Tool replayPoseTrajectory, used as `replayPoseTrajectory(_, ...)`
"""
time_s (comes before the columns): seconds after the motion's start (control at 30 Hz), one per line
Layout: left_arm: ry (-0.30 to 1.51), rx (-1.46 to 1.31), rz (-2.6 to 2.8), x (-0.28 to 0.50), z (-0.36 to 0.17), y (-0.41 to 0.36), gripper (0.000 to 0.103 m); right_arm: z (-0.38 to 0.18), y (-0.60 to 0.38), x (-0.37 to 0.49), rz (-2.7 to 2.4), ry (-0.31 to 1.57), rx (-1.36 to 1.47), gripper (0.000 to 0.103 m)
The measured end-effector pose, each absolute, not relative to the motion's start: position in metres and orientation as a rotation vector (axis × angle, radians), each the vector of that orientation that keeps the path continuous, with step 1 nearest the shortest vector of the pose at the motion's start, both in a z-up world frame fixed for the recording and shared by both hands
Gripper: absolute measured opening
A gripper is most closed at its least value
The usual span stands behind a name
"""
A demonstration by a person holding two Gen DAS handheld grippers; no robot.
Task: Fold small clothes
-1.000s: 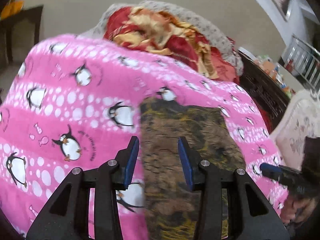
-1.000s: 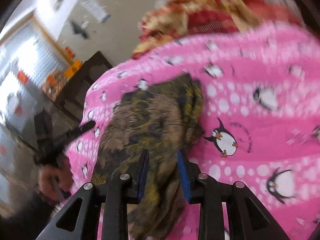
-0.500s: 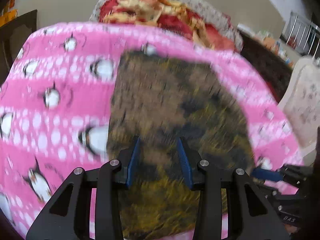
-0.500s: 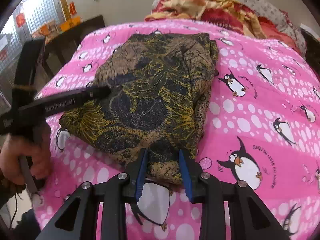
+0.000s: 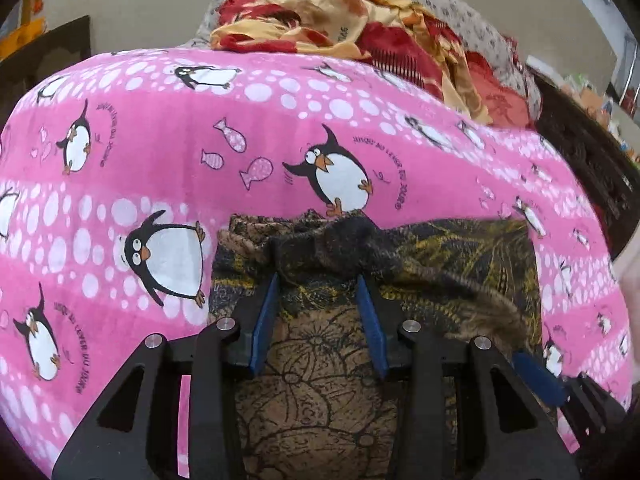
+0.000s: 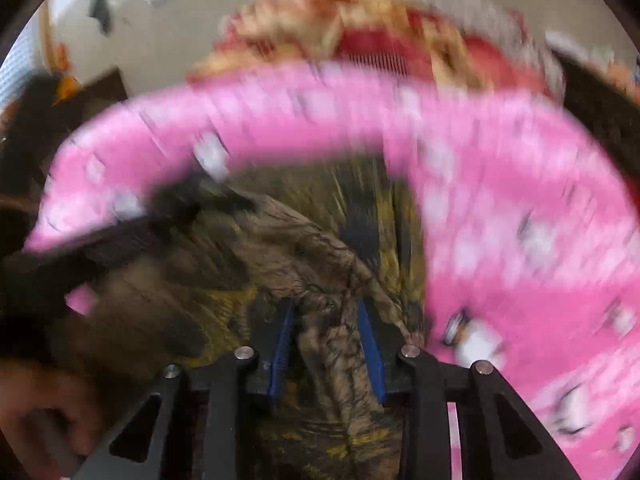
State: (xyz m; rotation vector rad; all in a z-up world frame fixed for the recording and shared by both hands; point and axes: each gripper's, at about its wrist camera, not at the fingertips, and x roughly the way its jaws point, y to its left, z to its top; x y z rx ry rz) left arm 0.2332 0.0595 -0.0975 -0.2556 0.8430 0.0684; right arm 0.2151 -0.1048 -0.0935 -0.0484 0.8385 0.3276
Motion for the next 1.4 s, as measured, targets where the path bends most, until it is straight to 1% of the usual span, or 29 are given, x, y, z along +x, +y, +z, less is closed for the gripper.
replayPoseTrajectory(0.13, 0.866, -0.232, 0.079, 0.236, -0.097, 0.056, 0.041, -0.091, -0.104, 0.213, 0.335, 0.833, -0.059, 0.033)
replayPoseTrajectory(0.2, 0.913, -0.211, 0.070, 0.235, -0.087, 0.054, 0.041, -0.083, -0.108, 0.211, 0.361, 0.854, -0.045, 0.033)
replayPoseTrajectory(0.27, 0.930, -0.221, 0.054, 0.212, -0.074, 0.057, 0.041, -0.068, -0.121, 0.200, 0.369, 0.858, -0.003, 0.033)
replayPoseTrajectory(0.3, 0.917, -0.218, 0.039, 0.191, -0.066, 0.057, 0.043, -0.059, -0.131, 0.184, 0.380, 0.843, 0.023, 0.036)
replayPoseTrajectory(0.37, 0.875, -0.199, 0.004, 0.138, -0.055, 0.054, 0.074, -0.047, -0.147, 0.155, 0.381, 0.824, 0.015, 0.038)
replayPoseTrajectory(0.4, 0.849, -0.193, -0.003, 0.115, -0.053, 0.054, 0.079, -0.045, -0.154, 0.136, 0.383, 0.817, 0.001, 0.040)
replayPoseTrajectory(0.47, 0.808, -0.171, -0.005, 0.069, -0.053, 0.052, 0.081, -0.051, -0.166, 0.099, 0.402, 0.812, -0.028, 0.042)
replayPoseTrajectory(0.57, 0.845, -0.172, -0.058, 0.025, -0.072, 0.039, 0.081, -0.072, -0.181, 0.065, 0.354, 0.816, -0.089, 0.042)
replayPoseTrajectory(0.6, 0.867, -0.153, -0.080, 0.019, -0.082, 0.030, 0.081, -0.081, -0.185, 0.060, 0.345, 0.822, -0.095, 0.044)
replayPoseTrajectory(0.63, 0.885, -0.126, -0.075, 0.017, -0.091, 0.024, 0.082, -0.093, -0.189, 0.057, 0.350, 0.834, -0.088, 0.048)
replayPoseTrajectory(0.67, 0.885, -0.094, -0.033, 0.015, -0.101, 0.019, 0.089, -0.103, -0.193, 0.055, 0.355, 0.836, -0.069, 0.058)
replayPoseTrajectory(0.73, 0.928, -0.154, -0.010, 0.018, -0.117, 0.022, 0.100, -0.110, -0.205, 0.052, 0.382, 0.804, 0.025, 0.058)
replayPoseTrajectory(0.77, 0.918, -0.166, -0.016, 0.017, -0.119, 0.023, 0.102, -0.110, -0.207, 0.052, 0.387, 0.812, 0.037, 0.059)
replayPoseTrajectory(1.03, 0.919, -0.171, -0.027, 0.023, -0.115, 0.020, 0.102, -0.112, -0.209, 0.051, 0.405, 0.800, 0.055, 0.062)
replayPoseTrajectory(1.4, 0.961, -0.067, 0.018, 0.025, -0.118, 0.007, 0.102, -0.112, -0.209, 0.051, 0.405, 0.802, 0.054, 0.063)
